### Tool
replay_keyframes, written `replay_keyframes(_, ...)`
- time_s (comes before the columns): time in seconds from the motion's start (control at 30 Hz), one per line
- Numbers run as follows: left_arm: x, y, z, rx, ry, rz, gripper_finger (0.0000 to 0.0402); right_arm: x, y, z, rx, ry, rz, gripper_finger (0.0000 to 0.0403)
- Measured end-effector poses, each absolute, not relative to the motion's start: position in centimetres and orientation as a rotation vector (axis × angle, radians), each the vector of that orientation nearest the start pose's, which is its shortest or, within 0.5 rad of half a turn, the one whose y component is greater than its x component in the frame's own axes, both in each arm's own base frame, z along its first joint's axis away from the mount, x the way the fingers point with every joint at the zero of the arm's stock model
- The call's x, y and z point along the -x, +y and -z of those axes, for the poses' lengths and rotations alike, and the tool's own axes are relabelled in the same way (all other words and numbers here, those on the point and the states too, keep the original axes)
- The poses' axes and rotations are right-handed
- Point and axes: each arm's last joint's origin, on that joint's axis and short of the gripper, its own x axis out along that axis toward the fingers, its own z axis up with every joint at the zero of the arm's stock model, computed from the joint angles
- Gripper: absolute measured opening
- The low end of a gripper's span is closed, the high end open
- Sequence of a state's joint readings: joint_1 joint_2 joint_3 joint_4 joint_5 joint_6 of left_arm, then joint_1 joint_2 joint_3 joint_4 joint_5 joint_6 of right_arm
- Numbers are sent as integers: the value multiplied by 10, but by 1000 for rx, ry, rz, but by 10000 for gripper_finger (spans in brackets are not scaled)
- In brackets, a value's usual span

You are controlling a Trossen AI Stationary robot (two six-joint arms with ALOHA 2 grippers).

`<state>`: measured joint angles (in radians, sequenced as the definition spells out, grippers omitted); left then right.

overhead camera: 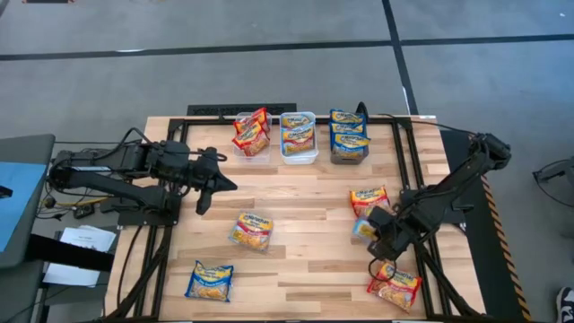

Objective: Sort Maruchan noodles
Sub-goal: Put the light blue noodle pack into the white bin

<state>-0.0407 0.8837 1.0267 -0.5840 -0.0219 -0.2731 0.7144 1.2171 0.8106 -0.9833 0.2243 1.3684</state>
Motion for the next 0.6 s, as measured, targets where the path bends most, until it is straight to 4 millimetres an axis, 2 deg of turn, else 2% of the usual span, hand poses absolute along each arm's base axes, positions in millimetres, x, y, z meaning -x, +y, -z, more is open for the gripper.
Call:
replay_keyframes(0.13,-174,-5,-361,309,434,-90,0,-161,116,-222,-480,1148,474,1)
replay_keyframes(0.33,-174,-4,-361,281,424,-143,0,-180,98,-235,-375,1041,485,1)
replay_keyframes(0.6,-172,7,-362,185,364,-477,0,-214,56,-253,-198,891,515,0)
